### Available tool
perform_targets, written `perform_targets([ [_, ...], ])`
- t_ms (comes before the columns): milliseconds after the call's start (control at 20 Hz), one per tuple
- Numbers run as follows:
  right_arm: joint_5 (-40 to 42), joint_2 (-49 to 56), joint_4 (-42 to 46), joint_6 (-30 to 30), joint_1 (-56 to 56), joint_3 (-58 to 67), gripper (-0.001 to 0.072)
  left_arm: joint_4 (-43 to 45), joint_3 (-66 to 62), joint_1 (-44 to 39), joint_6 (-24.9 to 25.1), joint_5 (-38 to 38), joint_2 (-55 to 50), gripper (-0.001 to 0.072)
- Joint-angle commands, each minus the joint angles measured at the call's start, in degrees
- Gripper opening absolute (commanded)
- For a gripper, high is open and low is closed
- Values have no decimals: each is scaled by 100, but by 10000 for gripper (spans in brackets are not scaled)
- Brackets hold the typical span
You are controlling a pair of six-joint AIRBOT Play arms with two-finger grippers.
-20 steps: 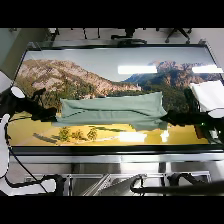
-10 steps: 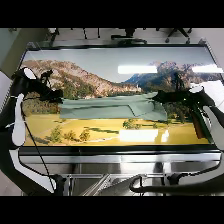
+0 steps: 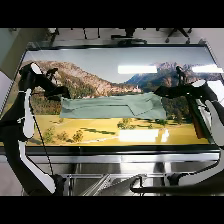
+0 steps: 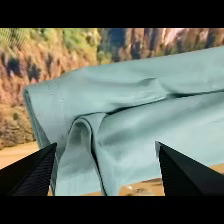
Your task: Fold the shirts.
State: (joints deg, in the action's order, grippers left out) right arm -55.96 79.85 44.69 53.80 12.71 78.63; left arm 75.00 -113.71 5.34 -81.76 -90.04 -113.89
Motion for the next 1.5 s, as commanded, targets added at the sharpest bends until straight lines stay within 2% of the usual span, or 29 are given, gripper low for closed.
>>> perform_targets([
  [0,-662,-92,719,522,319,59,652,-11,-236,63,-219,-94,249,707],
  [250,-1386,581,271,557,415,57,651,-63,-223,203,-286,-258,656,707],
  [450,-2142,1093,-977,-116,391,57,650,-363,-221,271,-299,-254,931,706],
  [600,-2074,1172,-1134,-157,245,57,626,-671,-221,236,-374,-240,1010,706],
  [650,-1969,1161,-1139,-177,199,68,383,-846,-190,179,-400,-225,1005,669],
  [700,-1945,1134,-1204,-293,153,68,158,-960,-92,103,-413,-133,1021,521],
  [750,-1934,1082,-1283,-302,138,74,125,-1025,46,-20,-413,-44,1021,399],
  [800,-1928,981,-1305,-297,120,107,37,-1067,223,-168,-413,81,1019,303],
  [850,-1928,820,-1298,-280,111,149,23,-1067,426,-358,-409,251,1019,139],
  [900,-1926,608,-1281,-267,105,197,22,-1069,678,-610,-385,518,1019,15],
  [1150,-2063,-629,-756,457,66,669,22,-1071,1394,-2369,-317,2317,584,15],
  [1250,-2352,-1008,-717,621,63,732,22,-1078,1003,-3075,-389,2686,4,15],
  [1400,-2601,-1445,-719,824,79,739,22,-1084,-48,-4009,-874,3342,-914,15],
  [1450,-2651,-1554,-719,824,76,739,22,-1143,-435,-4247,-896,3506,-1182,15],
])
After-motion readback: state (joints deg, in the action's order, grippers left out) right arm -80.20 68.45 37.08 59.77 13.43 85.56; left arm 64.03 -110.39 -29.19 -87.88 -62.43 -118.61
